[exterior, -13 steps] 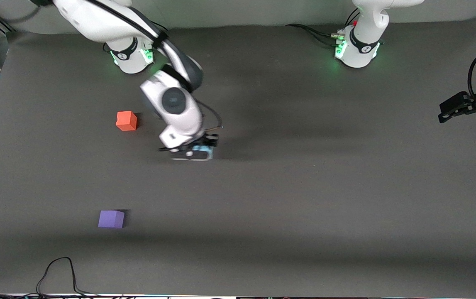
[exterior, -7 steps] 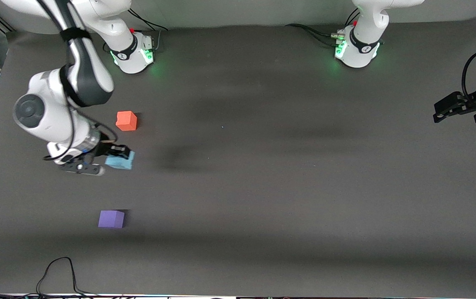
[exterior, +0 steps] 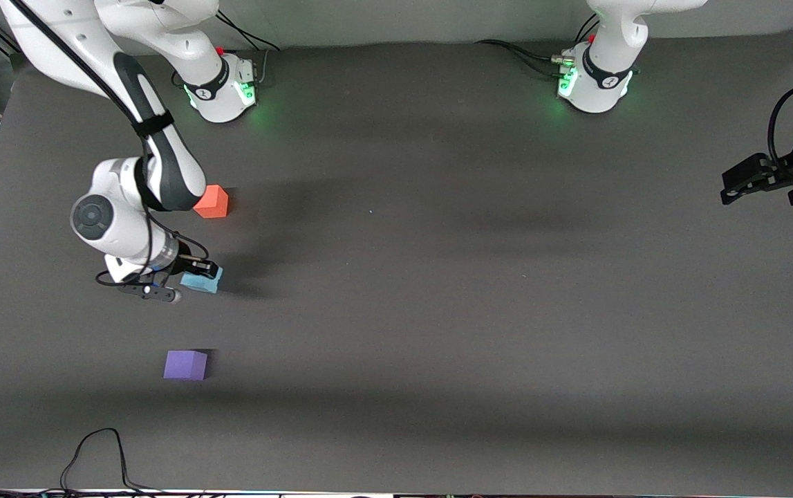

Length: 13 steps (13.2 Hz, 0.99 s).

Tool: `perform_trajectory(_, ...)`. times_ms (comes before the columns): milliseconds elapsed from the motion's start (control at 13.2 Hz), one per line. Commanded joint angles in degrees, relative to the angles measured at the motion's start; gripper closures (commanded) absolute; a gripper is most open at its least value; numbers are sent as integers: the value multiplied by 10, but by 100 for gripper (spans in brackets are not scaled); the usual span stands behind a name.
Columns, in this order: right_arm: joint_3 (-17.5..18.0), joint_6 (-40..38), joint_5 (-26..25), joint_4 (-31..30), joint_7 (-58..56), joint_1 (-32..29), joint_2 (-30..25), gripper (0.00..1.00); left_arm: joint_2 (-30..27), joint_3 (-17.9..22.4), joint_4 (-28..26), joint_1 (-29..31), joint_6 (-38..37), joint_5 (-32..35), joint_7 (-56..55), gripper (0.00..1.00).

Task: Place blue block between orange and purple blocks
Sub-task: 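Carry the blue cube with the right gripper between orange and purple cubes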

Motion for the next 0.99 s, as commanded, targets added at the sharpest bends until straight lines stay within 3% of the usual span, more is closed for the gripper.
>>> perform_trajectory(0,-8,25,13,-4,-28,8,11,66,-12,6,-13,-4,6,-1,15,0)
perform_trajectory(379,-11,29,13,-5,-62,8,30,59,-6,7,-11,-3,5,-3,13,0)
perform_trajectory(455,-11,30,13,-5,-71,8,30,49,-6,7,-11,-3,5,-3,13,0)
perform_trajectory(531,-11,30,13,-5,-71,8,30,20,-5,7,-12,-3,5,-3,13,0)
perform_trajectory(607,-11,28,13,-5,-71,8,29,0,-5,7,-11,-4,6,-3,13,0)
perform_trajectory(759,-12,13,13,-4,-72,8,8,0,-1,6,-11,-4,10,-3,13,0)
perform_trajectory(910,-21,-45,13,4,-72,7,-46,0,0,7,-11,-3,12,-4,13,0)
